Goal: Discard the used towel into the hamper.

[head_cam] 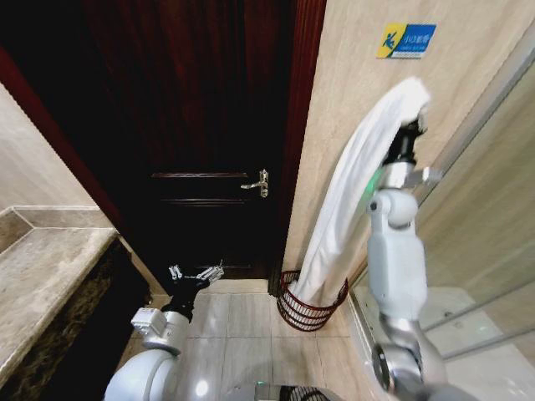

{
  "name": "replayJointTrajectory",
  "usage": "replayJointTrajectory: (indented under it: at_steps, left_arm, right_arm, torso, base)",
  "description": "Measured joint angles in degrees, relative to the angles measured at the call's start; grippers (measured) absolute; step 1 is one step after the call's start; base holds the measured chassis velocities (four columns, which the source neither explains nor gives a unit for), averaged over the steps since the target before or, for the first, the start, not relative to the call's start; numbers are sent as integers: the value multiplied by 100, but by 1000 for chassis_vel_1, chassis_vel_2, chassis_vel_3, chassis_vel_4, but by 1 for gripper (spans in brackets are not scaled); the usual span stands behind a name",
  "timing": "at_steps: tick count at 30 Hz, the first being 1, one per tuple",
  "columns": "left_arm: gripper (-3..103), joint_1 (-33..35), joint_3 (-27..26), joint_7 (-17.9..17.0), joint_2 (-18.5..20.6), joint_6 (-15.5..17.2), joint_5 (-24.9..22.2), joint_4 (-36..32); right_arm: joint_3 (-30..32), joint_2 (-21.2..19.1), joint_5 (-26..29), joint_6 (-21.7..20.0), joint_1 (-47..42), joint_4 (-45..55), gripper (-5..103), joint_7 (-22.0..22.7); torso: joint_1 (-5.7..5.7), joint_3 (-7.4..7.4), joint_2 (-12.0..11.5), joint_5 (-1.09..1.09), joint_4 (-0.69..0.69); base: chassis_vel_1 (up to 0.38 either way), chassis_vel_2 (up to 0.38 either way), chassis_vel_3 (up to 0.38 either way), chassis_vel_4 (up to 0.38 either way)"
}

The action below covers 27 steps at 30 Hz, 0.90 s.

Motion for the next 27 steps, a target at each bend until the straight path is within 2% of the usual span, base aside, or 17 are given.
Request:
replayJointTrajectory:
  at_steps: [14,16,20,27]
  left_arm:
    - [100,0,0,0,1,0,0,0]
    - [100,0,0,0,-1,0,0,0]
    - [100,0,0,0,0,0,0,0]
    - [100,0,0,0,0,0,0,0]
  right_arm:
    - [186,313,-252,522,-1602,64,7,-487]
    - [276,428,-316,748,-1922,-103,7,-721]
    - [329,498,-356,878,-2058,-256,7,-820]
    - [428,730,-583,1472,-2456,-979,7,-1088]
  torso:
    - [0,0,0,1,0]
    - [0,0,0,-2,1]
    - [0,0,0,1,1]
    - [0,0,0,0,1]
  base:
    - [0,0,0,0]
    - [0,0,0,0]
    - [0,0,0,0]
    - [0,0,0,0]
